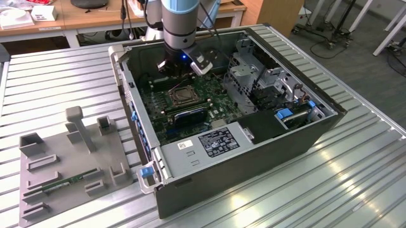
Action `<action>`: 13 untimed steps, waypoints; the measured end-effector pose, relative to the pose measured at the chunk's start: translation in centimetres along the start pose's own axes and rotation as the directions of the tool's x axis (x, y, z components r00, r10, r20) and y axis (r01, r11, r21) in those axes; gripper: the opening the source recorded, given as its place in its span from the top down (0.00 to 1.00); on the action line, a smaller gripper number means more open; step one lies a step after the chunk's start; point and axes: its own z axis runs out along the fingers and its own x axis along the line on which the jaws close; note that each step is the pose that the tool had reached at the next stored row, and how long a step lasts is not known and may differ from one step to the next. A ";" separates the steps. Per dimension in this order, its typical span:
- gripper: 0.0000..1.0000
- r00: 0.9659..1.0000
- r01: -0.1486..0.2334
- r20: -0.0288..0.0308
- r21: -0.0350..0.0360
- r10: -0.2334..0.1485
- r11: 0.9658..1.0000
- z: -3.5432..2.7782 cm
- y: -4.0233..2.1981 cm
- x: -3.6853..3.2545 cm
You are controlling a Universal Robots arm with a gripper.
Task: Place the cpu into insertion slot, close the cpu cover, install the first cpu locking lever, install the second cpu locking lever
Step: 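Install the first cpu locking lever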
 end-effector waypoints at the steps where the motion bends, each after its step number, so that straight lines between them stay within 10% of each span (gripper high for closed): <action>1: 0.89 1.000 0.000 0.000 0.000 0.000 1.000 0.05 -0.01 0.00; 13: 0.89 1.000 0.000 0.000 0.002 0.000 1.000 0.65 -0.16 -0.33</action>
